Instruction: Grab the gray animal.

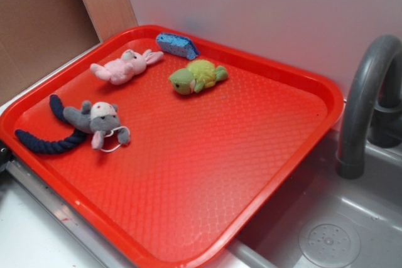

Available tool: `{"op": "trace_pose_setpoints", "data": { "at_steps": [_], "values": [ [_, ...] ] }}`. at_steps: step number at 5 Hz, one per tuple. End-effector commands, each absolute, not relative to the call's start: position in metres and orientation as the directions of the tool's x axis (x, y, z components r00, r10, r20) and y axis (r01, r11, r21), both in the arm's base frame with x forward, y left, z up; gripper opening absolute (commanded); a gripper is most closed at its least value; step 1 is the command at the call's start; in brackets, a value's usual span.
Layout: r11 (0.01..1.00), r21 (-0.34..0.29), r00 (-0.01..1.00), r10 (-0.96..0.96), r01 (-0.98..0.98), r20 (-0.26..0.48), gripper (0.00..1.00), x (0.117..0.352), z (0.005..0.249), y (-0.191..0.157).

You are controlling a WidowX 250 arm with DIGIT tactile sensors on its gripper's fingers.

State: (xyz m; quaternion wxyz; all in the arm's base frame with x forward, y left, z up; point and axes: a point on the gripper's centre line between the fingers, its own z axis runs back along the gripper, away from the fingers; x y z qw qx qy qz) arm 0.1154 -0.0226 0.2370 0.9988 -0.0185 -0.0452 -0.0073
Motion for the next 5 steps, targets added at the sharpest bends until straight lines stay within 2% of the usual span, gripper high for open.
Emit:
{"op": "trace_pose_setpoints", "data": {
  "at_steps": [1,2,3,4,5],
  "values": [
    [0.999,-0.036,0.996,-0.013,0.016,0.091,1.0,0.115,0.237,-0.023],
    [0.966,0.016,0.959,-0.26,0.26,0.112,1.0,0.137,0.239,-0.023],
    [0.886,0.022,0.873,-0.461,0.463,0.158,1.0,0.149,0.237,-0.034],
    [0.744,0.05,0.724,-0.661,0.666,0.197,1.0,0.172,0.213,-0.047],
    [0.555,0.058,0.538,-0.824,0.83,0.176,1.0,0.184,0.183,-0.067]
  ]
}}
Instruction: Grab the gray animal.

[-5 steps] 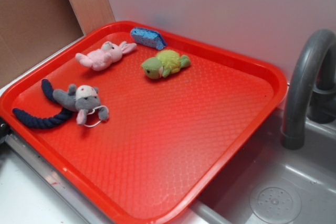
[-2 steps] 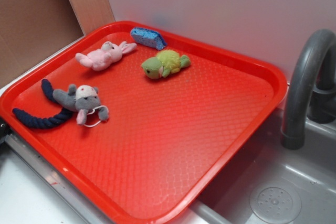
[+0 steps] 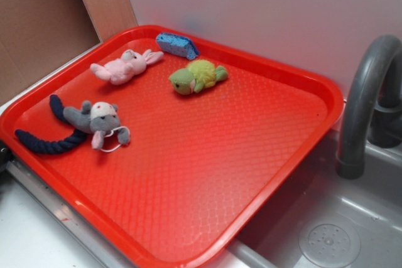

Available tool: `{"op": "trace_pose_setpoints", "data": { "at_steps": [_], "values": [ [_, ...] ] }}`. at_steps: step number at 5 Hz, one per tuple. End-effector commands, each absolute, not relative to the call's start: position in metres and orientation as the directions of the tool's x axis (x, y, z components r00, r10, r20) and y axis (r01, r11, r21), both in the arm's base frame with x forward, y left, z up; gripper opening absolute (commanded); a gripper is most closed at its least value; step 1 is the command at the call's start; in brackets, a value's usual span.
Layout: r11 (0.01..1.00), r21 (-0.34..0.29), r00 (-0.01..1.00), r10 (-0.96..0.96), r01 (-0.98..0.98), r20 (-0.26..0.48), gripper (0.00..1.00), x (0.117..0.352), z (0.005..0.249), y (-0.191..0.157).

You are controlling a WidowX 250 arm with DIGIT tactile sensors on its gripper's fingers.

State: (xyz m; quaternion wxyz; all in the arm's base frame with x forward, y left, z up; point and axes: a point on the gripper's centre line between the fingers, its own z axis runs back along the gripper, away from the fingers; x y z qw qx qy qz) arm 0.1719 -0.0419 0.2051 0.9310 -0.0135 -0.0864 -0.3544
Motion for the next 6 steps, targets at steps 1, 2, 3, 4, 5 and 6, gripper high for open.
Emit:
{"op": "trace_pose_setpoints", "data": {
  "at_steps": [1,2,3,4,5,6],
  "values": [
    [0.458,0.029,0.445,-0.874,0.888,0.194,1.0,0.194,0.151,-0.083],
    [0.418,-0.009,0.414,-0.895,0.908,0.165,1.0,0.199,0.123,-0.097],
    [0.355,-0.074,0.362,-0.927,0.932,0.1,1.0,0.201,0.081,-0.108],
    [0.331,-0.135,0.338,-0.94,0.934,0.037,1.0,0.197,0.046,-0.115],
    [0.311,-0.171,0.317,-0.948,0.935,0.013,1.0,0.192,0.029,-0.116],
    [0.307,-0.178,0.306,-0.952,0.935,-0.034,1.0,0.188,0.021,-0.122]
  ]
}}
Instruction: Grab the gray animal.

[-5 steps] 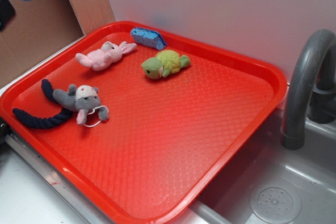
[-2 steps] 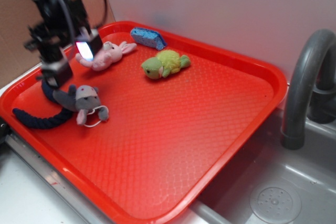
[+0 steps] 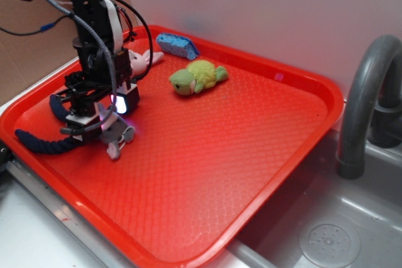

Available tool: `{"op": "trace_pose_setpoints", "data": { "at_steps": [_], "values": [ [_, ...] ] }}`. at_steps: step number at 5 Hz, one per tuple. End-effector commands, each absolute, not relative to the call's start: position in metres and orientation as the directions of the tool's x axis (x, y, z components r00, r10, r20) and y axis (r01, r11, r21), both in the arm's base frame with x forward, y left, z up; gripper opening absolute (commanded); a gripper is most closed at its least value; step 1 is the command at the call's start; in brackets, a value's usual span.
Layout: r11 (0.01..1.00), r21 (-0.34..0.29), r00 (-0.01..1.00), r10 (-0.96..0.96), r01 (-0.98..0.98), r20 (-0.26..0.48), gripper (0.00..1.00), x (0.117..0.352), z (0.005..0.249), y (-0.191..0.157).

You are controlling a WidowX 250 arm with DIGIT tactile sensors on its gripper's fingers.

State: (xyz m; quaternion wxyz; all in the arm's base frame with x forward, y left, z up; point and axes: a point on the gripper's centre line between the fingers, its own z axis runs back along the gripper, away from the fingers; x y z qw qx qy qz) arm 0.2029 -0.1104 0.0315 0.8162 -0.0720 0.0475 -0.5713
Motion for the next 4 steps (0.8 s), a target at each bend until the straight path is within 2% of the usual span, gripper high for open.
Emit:
{"op": "trace_pose_setpoints", "data": {
  "at_steps": [1,2,3,4],
  "values": [
    [0.303,-0.154,0.304,-0.953,0.941,-0.019,0.0,0.186,0.024,-0.122],
    [0.326,-0.09,0.324,-0.945,0.941,-0.036,0.0,0.189,0.044,-0.121],
    [0.436,0.022,0.437,-0.896,0.9,-0.079,0.0,0.205,0.092,-0.119],
    [0.645,0.06,0.648,-0.76,0.762,-0.051,0.0,0.22,0.143,-0.108]
  ]
}}
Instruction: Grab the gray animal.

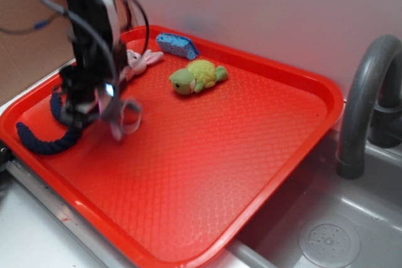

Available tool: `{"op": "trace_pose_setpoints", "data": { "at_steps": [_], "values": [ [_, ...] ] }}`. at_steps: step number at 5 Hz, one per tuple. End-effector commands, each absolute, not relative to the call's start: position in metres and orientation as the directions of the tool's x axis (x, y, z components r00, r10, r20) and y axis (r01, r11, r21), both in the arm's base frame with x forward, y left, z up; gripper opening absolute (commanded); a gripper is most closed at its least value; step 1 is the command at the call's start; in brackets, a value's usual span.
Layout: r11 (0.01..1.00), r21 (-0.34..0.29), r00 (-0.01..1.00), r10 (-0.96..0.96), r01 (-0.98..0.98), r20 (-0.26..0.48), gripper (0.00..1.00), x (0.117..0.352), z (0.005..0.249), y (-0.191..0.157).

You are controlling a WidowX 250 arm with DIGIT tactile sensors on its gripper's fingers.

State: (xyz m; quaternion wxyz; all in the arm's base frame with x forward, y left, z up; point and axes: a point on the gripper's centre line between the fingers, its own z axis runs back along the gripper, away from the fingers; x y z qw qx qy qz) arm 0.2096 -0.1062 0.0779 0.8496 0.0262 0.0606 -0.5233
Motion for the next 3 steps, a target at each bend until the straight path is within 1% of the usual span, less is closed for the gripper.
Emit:
{"op": "trace_pose_setpoints", "data": {
  "at_steps": [1,2,3],
  "values": [
    [0.795,0.056,0.796,-0.606,0.605,0.007,0.0,0.227,0.193,-0.094],
    [0.867,0.055,0.865,-0.497,0.494,0.064,0.0,0.213,0.243,-0.09],
    [0.913,0.046,0.906,-0.409,0.406,0.112,0.0,0.178,0.272,-0.098]
  ]
}}
